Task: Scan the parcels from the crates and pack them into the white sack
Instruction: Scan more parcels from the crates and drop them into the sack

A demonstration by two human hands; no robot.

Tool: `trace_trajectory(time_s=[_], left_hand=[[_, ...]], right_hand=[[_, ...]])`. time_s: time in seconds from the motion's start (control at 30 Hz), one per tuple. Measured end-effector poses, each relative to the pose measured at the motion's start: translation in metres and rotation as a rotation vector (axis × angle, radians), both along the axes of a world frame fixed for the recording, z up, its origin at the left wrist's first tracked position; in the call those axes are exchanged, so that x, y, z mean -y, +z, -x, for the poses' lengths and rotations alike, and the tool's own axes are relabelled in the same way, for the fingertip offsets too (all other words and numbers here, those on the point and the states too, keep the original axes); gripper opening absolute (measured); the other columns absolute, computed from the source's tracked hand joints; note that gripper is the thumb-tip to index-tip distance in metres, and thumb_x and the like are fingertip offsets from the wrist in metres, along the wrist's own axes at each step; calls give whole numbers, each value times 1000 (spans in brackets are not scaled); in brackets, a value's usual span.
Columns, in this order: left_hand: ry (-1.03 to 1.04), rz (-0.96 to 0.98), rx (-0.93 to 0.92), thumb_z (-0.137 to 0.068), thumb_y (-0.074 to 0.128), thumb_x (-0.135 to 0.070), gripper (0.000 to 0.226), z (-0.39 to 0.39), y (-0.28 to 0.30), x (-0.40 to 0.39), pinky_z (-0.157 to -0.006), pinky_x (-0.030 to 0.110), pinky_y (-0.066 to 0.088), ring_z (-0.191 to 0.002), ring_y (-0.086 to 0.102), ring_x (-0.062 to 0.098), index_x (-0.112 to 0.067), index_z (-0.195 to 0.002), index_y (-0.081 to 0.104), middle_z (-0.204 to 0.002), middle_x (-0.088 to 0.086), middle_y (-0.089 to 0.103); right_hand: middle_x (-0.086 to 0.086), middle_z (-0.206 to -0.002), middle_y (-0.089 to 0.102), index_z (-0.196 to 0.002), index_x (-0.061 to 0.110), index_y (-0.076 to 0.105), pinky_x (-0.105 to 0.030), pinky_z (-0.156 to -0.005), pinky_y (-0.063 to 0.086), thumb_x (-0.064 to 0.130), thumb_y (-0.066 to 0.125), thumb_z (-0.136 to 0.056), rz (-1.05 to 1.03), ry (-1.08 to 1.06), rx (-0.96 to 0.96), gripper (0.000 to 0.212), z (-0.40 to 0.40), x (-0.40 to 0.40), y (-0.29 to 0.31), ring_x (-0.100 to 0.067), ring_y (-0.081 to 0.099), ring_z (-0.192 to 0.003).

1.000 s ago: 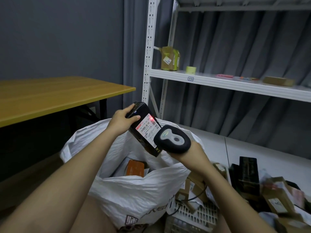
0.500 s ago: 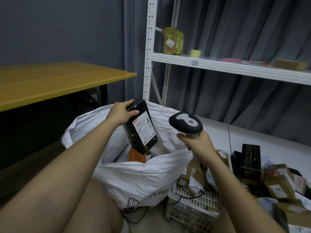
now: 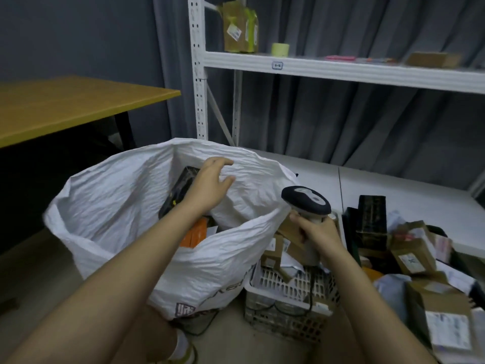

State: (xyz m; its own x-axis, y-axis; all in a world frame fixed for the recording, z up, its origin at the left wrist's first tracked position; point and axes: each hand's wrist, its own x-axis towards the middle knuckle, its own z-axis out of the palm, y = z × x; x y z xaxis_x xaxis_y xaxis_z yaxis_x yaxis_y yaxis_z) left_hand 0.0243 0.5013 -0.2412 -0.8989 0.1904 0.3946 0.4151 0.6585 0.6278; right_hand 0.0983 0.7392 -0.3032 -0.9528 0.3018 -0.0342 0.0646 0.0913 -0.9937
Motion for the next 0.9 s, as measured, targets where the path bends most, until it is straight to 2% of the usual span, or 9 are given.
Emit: trace_trajectory(time_s=[0.17,0.23,0.33,0.4,0.5,0.57,0.7,0.8,0.9], left_hand=[[-167,-71,32,-94,55,-21,42,-14,-15,-88,-102,34,42,-122,47,15,-16,-135,46,-136,3,46],[-207,-72,73,-94,55,-22,44,-15,-29,-123,-101,34,43,-121,48,15,-17,-137,44,-136,2,47],[-256,-67,182,-94,55,-20,44,-12,-60,-169,-99,27,41,-120,50,17,-14,-136,45,-133,4,50],[-277,-88,276,-93,56,-18,42,-8,-86,-195,-98,30,43,-118,52,20,-12,-133,48,-131,6,53],[-308,-68,445,-94,54,-16,34,-4,-130,-225,-83,27,46,-104,54,17,-10,-128,50,-117,1,54],[-315,-29,565,-94,56,-17,34,1,-166,-240,-78,25,44,-96,51,14,-8,-126,50,-113,1,54],[-329,56,764,-88,66,-20,42,9,-247,-257,-77,31,51,-95,56,17,-9,-125,50,-122,1,54],[-395,119,875,-85,70,-13,39,9,-295,-268,-85,28,47,-106,57,21,-5,-121,58,-114,2,58],[-438,192,976,-82,73,-13,37,6,-332,-280,-95,33,48,-113,59,27,-5,-117,64,-119,9,63]], right_hand=[[-3,-71,62,-96,9,59,-31,-63,49,20,78,-80,167,-120,83,27,4,-43,-32,-16,60,-62],[-3,-69,60,-93,8,58,-31,-65,48,19,77,-81,176,-168,104,25,2,-66,-41,-17,58,-63],[-6,-58,57,-75,8,58,-32,-58,48,16,73,-86,155,-218,145,20,-3,-100,-48,-17,56,-53],[-8,-60,58,-73,9,58,-32,-58,48,17,73,-86,125,-223,203,21,-4,-122,-53,-17,56,-52],[-7,-63,56,-76,11,57,-33,-59,45,15,73,-85,91,-201,278,18,-6,-146,-67,-17,54,-54],[-3,-61,55,-76,13,56,-28,-54,45,12,71,-86,78,-185,335,18,-5,-155,-81,-15,52,-54],[8,-59,57,-76,20,54,-12,-43,41,11,72,-86,28,-147,375,22,2,-168,-99,-2,54,-52],[5,-58,57,-73,19,55,-14,-43,41,11,72,-85,6,-138,430,22,11,-176,-107,2,53,-44],[2,-65,58,-80,18,57,-20,-49,44,14,73,-84,16,-165,466,17,19,-182,-114,-8,56,-56]])
